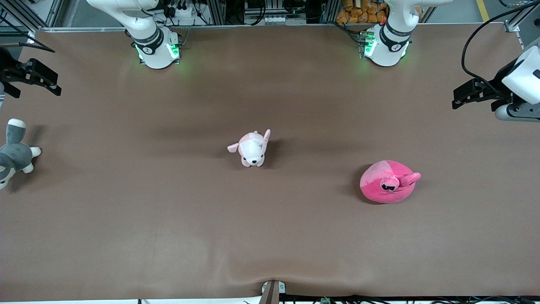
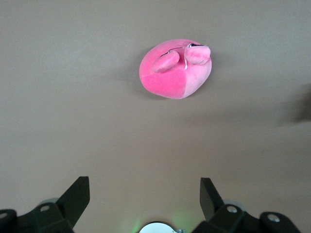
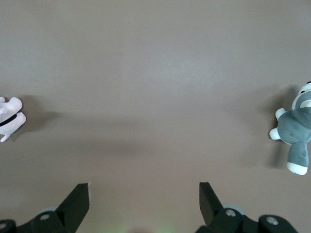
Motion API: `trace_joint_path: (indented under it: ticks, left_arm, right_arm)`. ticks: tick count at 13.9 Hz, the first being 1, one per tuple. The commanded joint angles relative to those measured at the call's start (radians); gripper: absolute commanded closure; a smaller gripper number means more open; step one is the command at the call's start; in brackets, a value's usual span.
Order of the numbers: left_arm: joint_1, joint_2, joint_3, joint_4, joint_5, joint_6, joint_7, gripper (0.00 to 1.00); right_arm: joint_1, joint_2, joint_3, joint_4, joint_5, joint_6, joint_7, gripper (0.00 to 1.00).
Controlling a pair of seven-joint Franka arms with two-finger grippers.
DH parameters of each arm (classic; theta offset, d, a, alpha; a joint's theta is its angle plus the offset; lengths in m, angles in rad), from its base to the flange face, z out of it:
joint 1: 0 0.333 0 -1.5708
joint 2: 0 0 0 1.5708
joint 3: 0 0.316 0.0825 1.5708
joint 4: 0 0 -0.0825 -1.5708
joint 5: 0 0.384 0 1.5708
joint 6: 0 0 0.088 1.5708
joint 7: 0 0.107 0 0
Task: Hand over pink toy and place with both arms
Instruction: 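Reach the left gripper to the pink plush and grasp it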
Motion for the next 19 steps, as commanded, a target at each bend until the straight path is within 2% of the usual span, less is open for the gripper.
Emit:
trace_joint_path:
  ticks: [1,4,6,10,12,15,19]
  left_arm:
    - [0.007,0.000,-0.007,0.011,0.005,-0.004,-0.006,0.00]
    - [-0.007,0.029,-0.012,0.013,-0.005,-0.004,-0.071,0.00]
    - [-0.010,0.058,-0.013,0.013,-0.016,-0.004,-0.214,0.00]
    - [-0.012,0.186,-0.013,0.037,-0.114,0.035,-0.532,0.00]
    - [-0.004,0.238,-0.012,0.033,-0.183,0.093,-0.777,0.00]
    - [-0.013,0.325,-0.013,0.033,-0.188,0.215,-1.171,0.00]
    - [0.005,0.437,-0.012,0.022,-0.191,0.347,-1.508,0.00]
  right_arm:
    - [-0.002,0.011,0.004,0.023,-0.008,-0.014,-0.012,0.00]
    - [-0.004,0.012,0.004,0.023,-0.006,-0.015,-0.012,0.00]
    - [-0.006,0.032,0.004,0.031,-0.003,-0.014,-0.015,0.00]
    - [-0.016,0.051,0.002,0.028,-0.015,-0.015,-0.013,0.00]
    - [-0.057,0.101,0.001,0.032,0.020,-0.015,-0.013,0.00]
    - [-0.049,0.103,0.005,0.034,0.078,-0.014,0.026,0.00]
    - [-0.024,0.109,0.007,0.039,0.201,-0.014,0.323,0.00]
